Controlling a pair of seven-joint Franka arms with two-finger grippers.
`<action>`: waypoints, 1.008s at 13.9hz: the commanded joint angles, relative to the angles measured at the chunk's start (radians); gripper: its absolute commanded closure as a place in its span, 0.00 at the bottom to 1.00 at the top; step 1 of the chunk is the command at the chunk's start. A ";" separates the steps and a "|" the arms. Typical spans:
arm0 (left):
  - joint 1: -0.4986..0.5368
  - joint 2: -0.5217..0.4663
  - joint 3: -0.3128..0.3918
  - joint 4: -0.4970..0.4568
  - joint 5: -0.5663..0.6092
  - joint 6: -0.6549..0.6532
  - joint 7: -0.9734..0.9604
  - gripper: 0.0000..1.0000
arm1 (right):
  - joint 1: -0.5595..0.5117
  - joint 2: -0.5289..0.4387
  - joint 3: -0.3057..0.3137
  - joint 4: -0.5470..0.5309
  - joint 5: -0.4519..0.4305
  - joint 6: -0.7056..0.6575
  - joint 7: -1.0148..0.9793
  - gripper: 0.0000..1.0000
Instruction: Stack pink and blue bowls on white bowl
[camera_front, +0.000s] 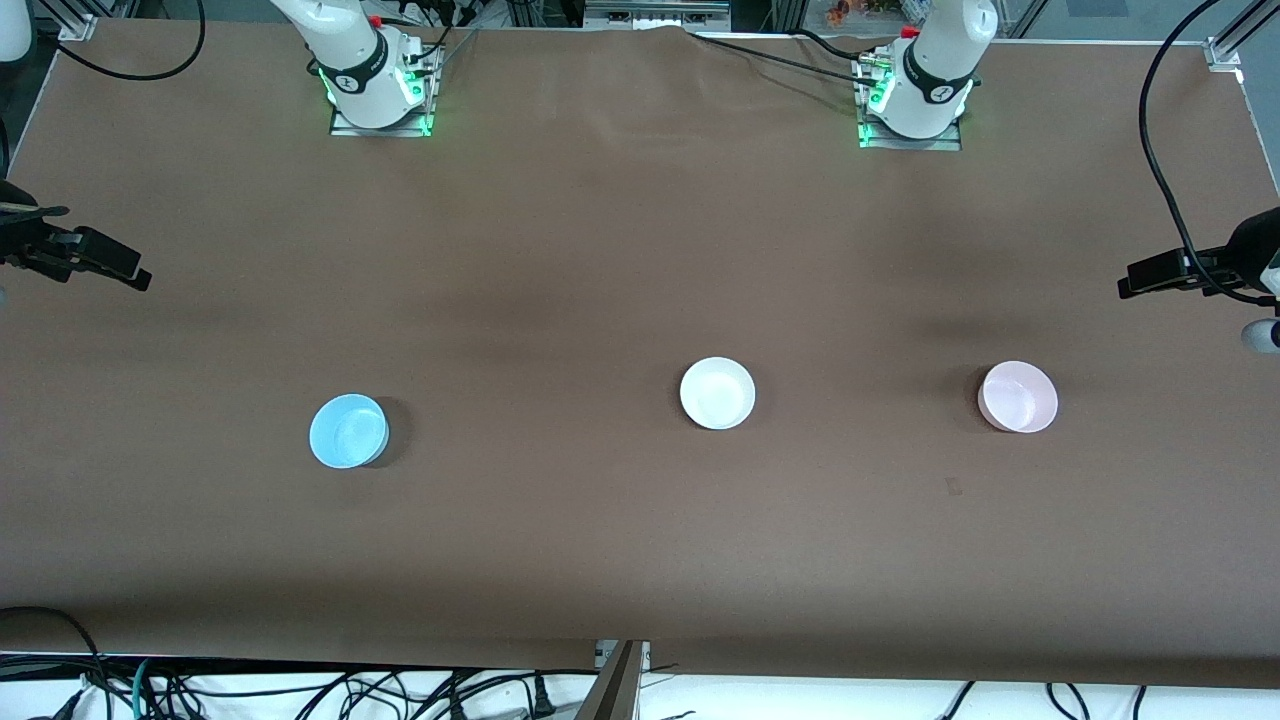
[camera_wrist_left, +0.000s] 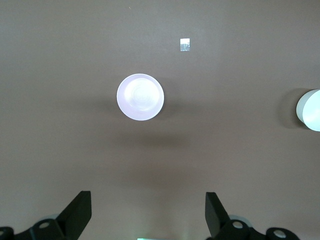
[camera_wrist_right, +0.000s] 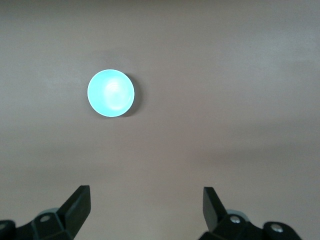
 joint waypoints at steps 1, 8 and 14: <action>-0.002 0.007 0.001 0.016 0.017 0.000 -0.001 0.00 | 0.001 0.014 0.002 0.026 0.012 -0.022 -0.005 0.01; 0.031 0.019 0.005 0.014 -0.020 -0.002 0.002 0.00 | 0.001 0.014 0.000 0.026 0.012 -0.020 -0.008 0.01; 0.109 0.071 0.005 0.014 -0.020 0.001 0.028 0.00 | -0.001 0.014 0.000 0.026 0.012 -0.022 -0.009 0.01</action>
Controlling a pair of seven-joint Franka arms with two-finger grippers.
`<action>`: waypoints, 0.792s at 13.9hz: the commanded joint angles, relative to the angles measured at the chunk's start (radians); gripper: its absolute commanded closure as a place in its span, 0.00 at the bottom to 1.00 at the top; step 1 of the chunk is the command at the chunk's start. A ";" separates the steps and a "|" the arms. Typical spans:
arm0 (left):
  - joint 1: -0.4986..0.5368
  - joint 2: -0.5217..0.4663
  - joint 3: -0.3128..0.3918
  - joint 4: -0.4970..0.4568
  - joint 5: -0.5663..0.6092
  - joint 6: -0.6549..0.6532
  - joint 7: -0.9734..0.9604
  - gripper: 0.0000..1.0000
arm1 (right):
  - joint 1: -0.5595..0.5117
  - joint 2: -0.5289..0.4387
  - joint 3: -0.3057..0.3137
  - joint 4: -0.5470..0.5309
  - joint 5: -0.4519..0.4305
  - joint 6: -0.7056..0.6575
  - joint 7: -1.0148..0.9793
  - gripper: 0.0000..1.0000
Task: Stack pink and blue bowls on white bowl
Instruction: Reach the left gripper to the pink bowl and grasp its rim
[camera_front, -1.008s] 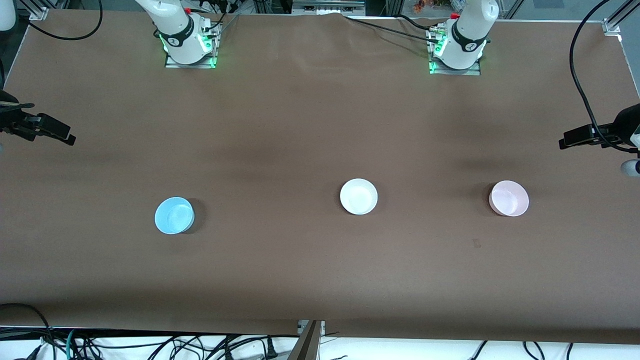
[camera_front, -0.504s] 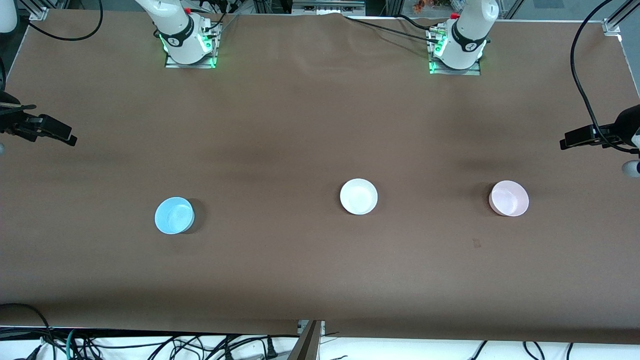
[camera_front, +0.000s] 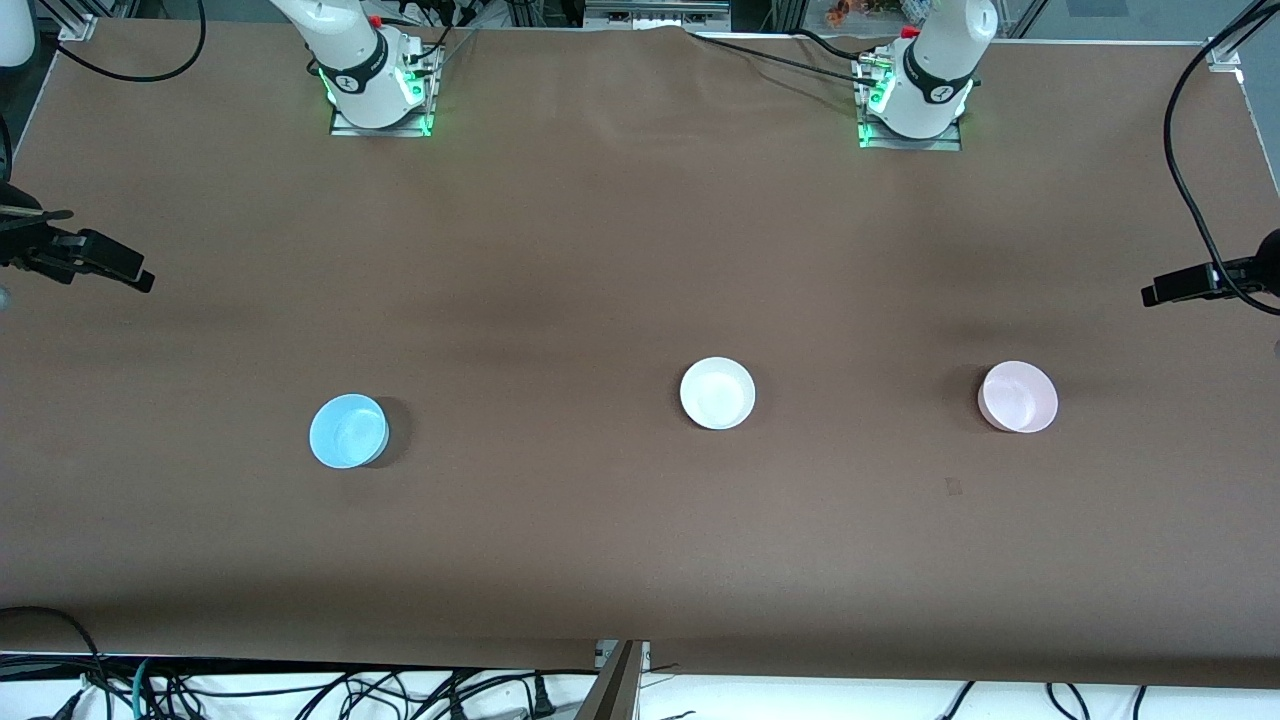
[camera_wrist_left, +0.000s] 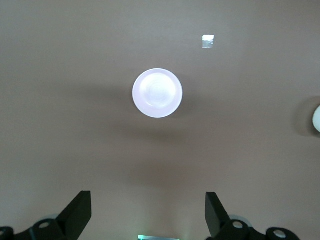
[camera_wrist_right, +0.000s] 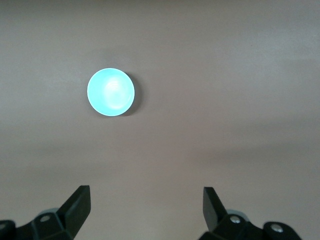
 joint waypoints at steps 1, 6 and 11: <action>0.050 0.042 -0.004 0.013 -0.016 0.004 0.053 0.00 | -0.001 0.009 0.000 0.026 0.012 -0.021 -0.009 0.01; 0.101 0.093 -0.001 -0.097 -0.053 0.189 0.140 0.00 | -0.001 0.008 0.000 0.026 0.012 -0.021 -0.011 0.01; 0.119 0.159 0.002 -0.300 -0.153 0.519 0.218 0.00 | -0.001 0.009 0.000 0.026 0.012 -0.021 -0.012 0.01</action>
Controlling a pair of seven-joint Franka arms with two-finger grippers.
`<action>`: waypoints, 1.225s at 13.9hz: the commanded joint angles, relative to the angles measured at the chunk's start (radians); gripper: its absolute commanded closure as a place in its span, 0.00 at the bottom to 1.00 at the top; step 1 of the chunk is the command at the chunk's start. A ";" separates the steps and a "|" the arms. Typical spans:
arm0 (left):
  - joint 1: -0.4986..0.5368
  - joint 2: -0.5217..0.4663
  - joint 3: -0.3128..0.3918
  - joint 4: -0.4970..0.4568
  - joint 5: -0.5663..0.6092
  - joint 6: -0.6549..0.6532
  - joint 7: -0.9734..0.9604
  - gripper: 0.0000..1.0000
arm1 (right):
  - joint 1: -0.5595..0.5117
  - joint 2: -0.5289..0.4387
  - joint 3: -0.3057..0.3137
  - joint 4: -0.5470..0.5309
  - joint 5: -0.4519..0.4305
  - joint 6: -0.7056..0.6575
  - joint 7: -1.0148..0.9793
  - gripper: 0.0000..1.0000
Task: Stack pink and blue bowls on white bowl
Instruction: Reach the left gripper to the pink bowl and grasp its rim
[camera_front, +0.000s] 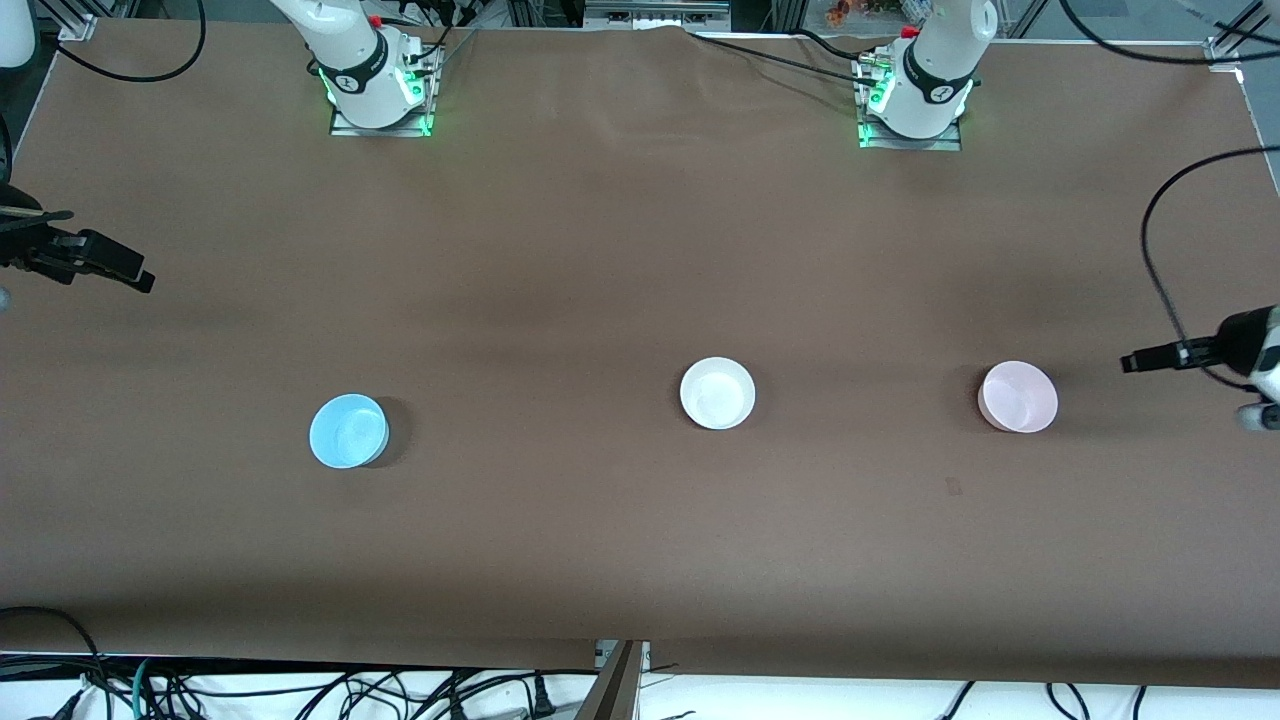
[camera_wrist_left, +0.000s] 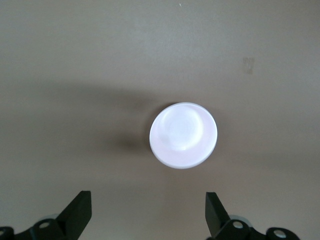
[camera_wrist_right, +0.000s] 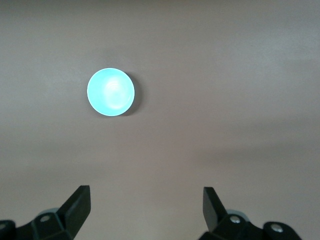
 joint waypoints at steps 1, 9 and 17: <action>0.032 0.030 0.002 -0.099 -0.105 0.140 0.114 0.00 | -0.001 0.008 0.000 0.026 0.012 -0.021 -0.011 0.01; 0.045 0.077 0.001 -0.310 -0.291 0.436 0.298 0.01 | -0.001 0.008 0.000 0.026 0.012 -0.030 -0.011 0.01; 0.035 0.129 0.001 -0.335 -0.406 0.518 0.458 0.35 | -0.002 0.008 0.000 0.026 0.012 -0.030 -0.010 0.01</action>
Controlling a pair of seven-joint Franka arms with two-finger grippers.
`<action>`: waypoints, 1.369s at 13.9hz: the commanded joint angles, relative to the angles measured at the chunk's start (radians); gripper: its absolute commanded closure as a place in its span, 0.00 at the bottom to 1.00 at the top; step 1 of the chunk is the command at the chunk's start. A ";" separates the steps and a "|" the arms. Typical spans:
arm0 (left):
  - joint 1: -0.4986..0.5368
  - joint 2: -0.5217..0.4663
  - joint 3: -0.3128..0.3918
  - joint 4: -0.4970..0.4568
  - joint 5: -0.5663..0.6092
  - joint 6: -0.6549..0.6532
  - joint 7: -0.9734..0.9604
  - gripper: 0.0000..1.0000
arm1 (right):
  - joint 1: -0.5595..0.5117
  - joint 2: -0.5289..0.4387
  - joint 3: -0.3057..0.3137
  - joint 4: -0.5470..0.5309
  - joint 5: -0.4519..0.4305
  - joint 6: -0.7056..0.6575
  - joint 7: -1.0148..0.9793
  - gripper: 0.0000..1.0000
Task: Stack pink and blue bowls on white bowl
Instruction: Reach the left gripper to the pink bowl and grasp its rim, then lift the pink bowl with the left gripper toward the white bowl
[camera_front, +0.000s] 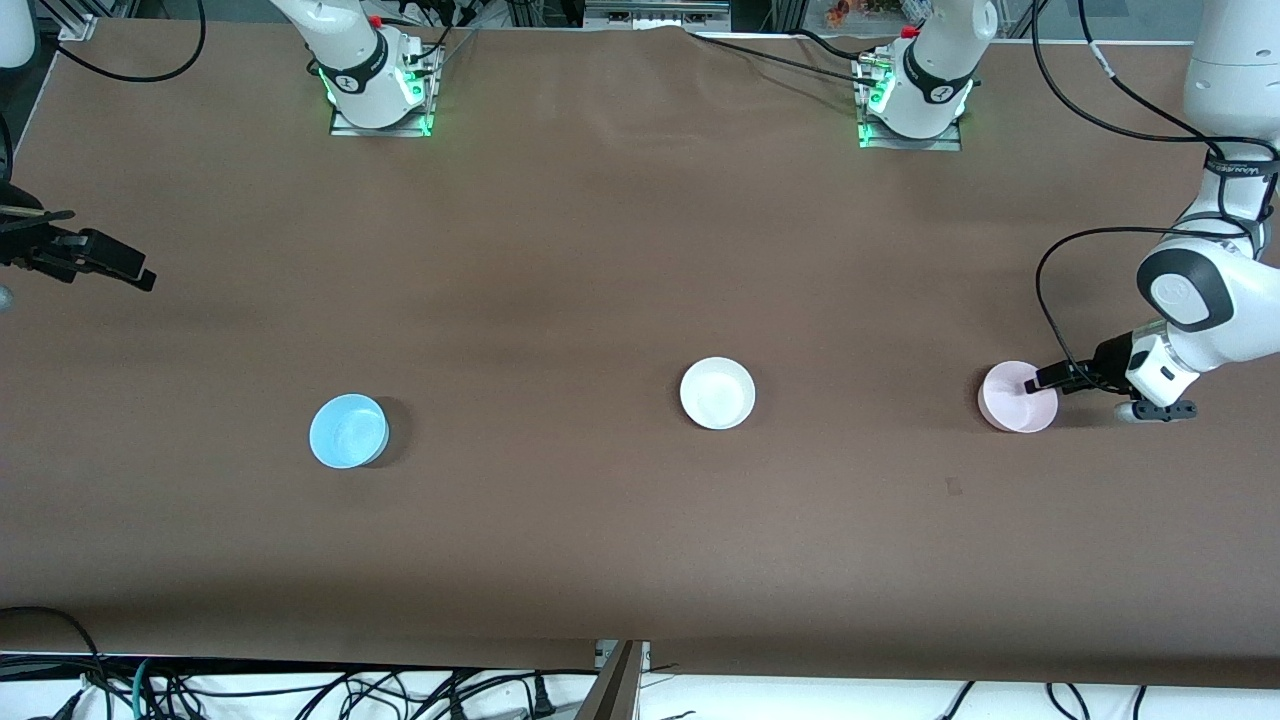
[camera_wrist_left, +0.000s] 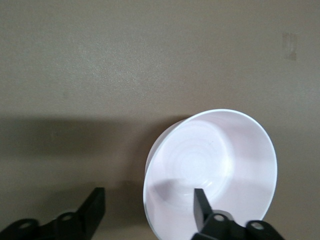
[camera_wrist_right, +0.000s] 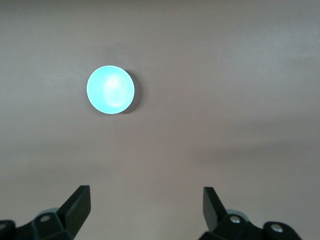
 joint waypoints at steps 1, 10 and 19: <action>-0.009 0.002 0.002 -0.001 -0.033 0.017 0.038 0.51 | -0.002 0.006 0.000 0.025 0.012 -0.022 -0.011 0.01; -0.038 -0.007 -0.007 0.046 -0.033 -0.004 -0.001 1.00 | -0.004 0.008 0.000 0.025 0.012 -0.022 -0.011 0.01; -0.167 -0.018 -0.298 0.158 0.165 -0.064 -0.743 1.00 | -0.002 0.008 0.000 0.025 0.012 -0.022 -0.009 0.01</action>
